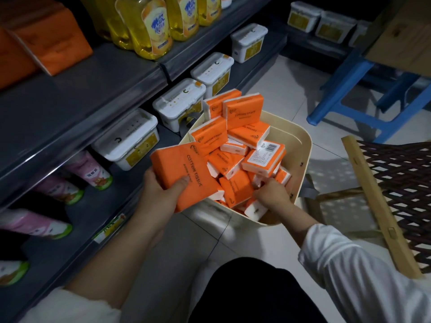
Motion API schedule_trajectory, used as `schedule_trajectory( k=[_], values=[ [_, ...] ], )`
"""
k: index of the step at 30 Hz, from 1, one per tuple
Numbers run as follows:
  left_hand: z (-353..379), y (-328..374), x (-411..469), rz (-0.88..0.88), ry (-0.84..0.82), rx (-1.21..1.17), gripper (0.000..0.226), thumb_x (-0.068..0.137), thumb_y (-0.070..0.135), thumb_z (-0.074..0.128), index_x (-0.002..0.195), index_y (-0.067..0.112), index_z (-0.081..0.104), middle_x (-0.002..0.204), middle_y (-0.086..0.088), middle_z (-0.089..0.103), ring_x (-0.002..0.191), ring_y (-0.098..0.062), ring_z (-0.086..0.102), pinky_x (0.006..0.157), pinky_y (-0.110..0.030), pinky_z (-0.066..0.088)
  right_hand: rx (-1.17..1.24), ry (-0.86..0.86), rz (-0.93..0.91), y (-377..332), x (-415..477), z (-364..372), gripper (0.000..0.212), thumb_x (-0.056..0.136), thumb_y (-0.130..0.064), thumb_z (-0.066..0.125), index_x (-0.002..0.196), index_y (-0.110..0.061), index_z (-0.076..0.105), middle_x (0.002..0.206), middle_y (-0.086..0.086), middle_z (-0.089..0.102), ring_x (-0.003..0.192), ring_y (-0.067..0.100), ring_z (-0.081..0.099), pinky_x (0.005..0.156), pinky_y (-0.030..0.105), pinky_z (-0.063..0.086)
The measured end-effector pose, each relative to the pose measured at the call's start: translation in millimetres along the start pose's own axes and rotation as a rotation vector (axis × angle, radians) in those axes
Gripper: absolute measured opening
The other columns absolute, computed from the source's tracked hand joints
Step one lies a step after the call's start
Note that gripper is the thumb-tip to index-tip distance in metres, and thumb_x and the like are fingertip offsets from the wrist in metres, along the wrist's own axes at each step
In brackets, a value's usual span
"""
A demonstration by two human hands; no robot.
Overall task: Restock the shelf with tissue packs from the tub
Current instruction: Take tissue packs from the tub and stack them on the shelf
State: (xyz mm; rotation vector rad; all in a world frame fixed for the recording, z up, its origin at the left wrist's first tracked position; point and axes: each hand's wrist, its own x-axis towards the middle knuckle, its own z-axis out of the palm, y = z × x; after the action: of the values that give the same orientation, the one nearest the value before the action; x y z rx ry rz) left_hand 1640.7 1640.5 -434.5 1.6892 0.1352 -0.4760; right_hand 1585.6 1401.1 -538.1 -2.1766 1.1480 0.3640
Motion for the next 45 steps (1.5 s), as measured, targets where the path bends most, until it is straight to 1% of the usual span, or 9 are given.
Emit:
schedule_trajectory(
  k=[7,10,19,26,31,35,39,42,45],
  values=[
    [-8.0,3.2,2.8,-0.008,0.103,-0.044,0.063,0.084,0.020,0.067,0.137,0.023,0.032,0.114,0.005,0.054,0.102,-0.018,0.058,0.090,-0.042,0.048,0.982,-0.388,-0.032,-50.3,-60.3,-43.4,0.036,0.084,-0.005,0.059,0.118,-0.016,0.055,0.099,0.008,0.067,0.084,0.023,0.064,0.049,0.026,0.051],
    [-17.1,5.2,4.2,-0.045,0.223,-0.130,0.061,0.084,0.019,0.066,0.135,0.022,0.033,0.120,-0.002,0.056,0.102,-0.024,0.059,0.091,-0.049,0.049,1.181,-0.513,-0.102,-75.2,-79.0,-51.9,0.035,0.083,0.001,0.059,0.111,-0.021,0.058,0.100,0.004,0.071,0.093,0.023,0.068,0.075,0.035,0.059],
    [-56.6,31.9,-5.8,-0.053,0.217,-0.379,0.060,0.083,0.018,0.067,0.133,0.030,0.037,0.115,0.004,0.062,0.102,-0.020,0.063,0.090,-0.050,0.051,1.091,-0.701,-0.359,-142.8,-125.0,-51.2,0.054,0.063,0.002,0.064,0.115,-0.014,0.060,0.110,0.013,0.067,0.100,0.029,0.062,0.094,0.043,0.050],
    [-100.5,53.8,-19.7,0.130,0.231,-0.277,0.042,0.084,0.016,0.066,0.120,0.029,0.047,0.107,0.008,0.063,0.095,-0.007,0.061,0.082,-0.031,0.052,0.657,-0.529,-0.625,-189.3,-148.9,-34.3,0.074,0.073,0.010,0.067,0.135,-0.020,0.040,0.117,0.006,0.063,0.103,0.023,0.064,0.091,0.041,0.052],
    [-148.0,68.2,-31.5,0.178,0.214,-0.125,0.037,0.084,0.026,0.066,0.116,0.035,0.050,0.110,0.010,0.061,0.099,-0.007,0.059,0.087,-0.030,0.047,0.476,-0.625,-0.856,-232.1,-170.0,-33.0,0.113,0.064,0.021,0.070,0.141,-0.044,0.017,0.108,0.007,0.062,0.086,0.006,0.068,0.070,0.010,0.051],
    [-188.0,76.7,-40.2,0.223,0.326,-0.155,0.039,0.084,0.026,0.066,0.118,0.032,0.050,0.109,0.007,0.063,0.098,-0.011,0.060,0.087,-0.033,0.049,0.518,-0.764,-0.885,-269.7,-188.8,-23.9,0.077,0.058,0.010,0.075,0.118,-0.034,0.054,0.102,0.003,0.064,0.089,0.017,0.065,0.075,0.035,0.058],
    [-228.2,84.1,-47.8,0.320,0.579,-0.241,0.037,0.086,0.022,0.064,0.116,0.034,0.046,0.102,0.016,0.059,0.090,0.001,0.058,0.071,-0.020,0.045,0.845,-0.855,-0.736,-306.0,-201.4,0.7,0.045,0.052,-0.001,0.078,0.091,-0.018,0.064,0.077,0.001,0.069,0.068,0.012,0.067,0.061,0.030,0.056],
    [-262.1,86.8,-57.5,0.401,0.805,-0.215,0.035,0.083,0.033,0.066,0.113,0.037,0.047,0.103,0.018,0.060,0.095,0.000,0.057,0.083,-0.026,0.046,0.989,-0.926,-0.674,-331.1,-215.3,24.0,0.003,0.059,-0.017,0.071,0.061,-0.016,0.071,0.068,0.004,0.065,0.061,0.010,0.064,0.062,0.024,0.056],
    [-296.2,87.3,-69.7,0.428,1.016,-0.329,0.043,0.084,0.030,0.065,0.124,0.029,0.050,0.103,0.013,0.063,0.095,-0.005,0.060,0.086,-0.030,0.047,0.992,-0.883,-0.613,-356.8,-220.0,51.5,0.013,0.064,-0.017,0.067,0.054,-0.017,0.060,0.061,-0.001,0.060,0.057,0.007,0.058,0.056,0.016,0.052]
  ],
)
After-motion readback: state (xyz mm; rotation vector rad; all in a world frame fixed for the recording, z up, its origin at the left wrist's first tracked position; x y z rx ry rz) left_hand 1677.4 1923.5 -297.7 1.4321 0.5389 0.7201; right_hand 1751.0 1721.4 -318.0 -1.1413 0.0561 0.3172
